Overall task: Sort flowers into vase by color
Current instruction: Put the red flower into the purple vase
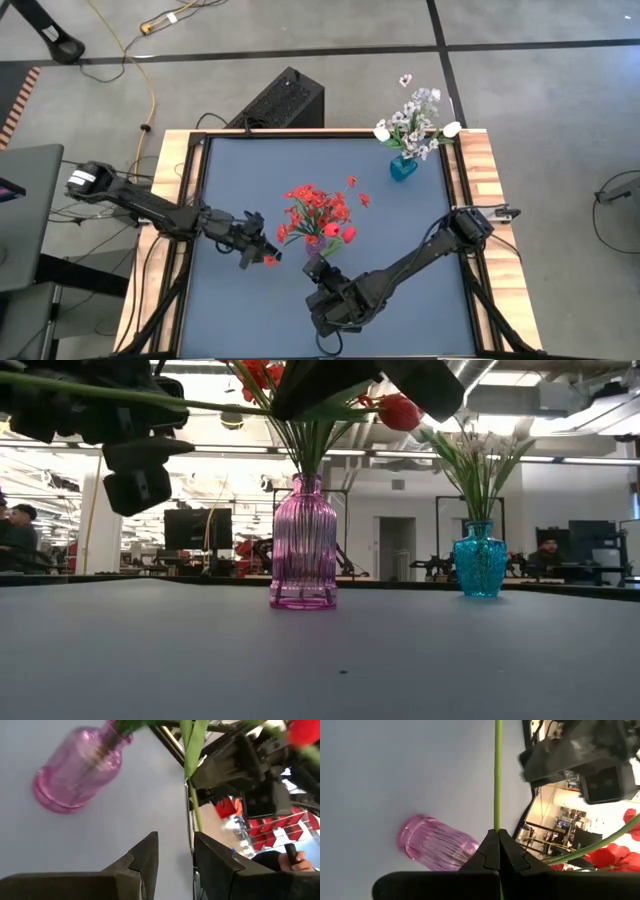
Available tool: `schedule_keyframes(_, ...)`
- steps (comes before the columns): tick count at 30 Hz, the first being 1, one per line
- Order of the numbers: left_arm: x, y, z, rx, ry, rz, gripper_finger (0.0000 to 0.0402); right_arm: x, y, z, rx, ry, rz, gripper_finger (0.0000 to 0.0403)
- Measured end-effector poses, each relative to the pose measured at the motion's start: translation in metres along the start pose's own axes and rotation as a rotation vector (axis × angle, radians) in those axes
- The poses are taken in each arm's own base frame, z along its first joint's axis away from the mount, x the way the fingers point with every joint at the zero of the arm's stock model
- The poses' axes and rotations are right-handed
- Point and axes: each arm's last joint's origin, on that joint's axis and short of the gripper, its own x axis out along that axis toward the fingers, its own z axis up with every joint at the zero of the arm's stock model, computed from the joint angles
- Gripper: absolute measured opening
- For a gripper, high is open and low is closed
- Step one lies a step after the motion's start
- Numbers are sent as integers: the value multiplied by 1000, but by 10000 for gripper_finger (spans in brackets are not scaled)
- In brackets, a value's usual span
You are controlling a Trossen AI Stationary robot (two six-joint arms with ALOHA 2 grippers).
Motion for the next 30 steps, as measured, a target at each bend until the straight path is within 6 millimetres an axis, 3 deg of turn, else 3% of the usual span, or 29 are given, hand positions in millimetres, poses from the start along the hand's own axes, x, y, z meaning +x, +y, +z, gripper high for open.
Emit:
schedule_keyframes(7, 30, 2, -12, -17, -46, -85, 113, -5, 3, 3, 0, -31, 19, 15)
schedule_keyframes(18, 70, 1, -25, -54, 62, -191, 113, -4, 12, 13, 30, -102, 72, 15)
schedule_keyframes(25, 88, -5, -27, -60, 111, -220, 113, -4, 13, 13, 24, -107, 71, 15)
schedule_keyframes(30, 90, -8, -27, -47, 124, -233, 109, -5, 14, 14, 23, -111, 74, 15)
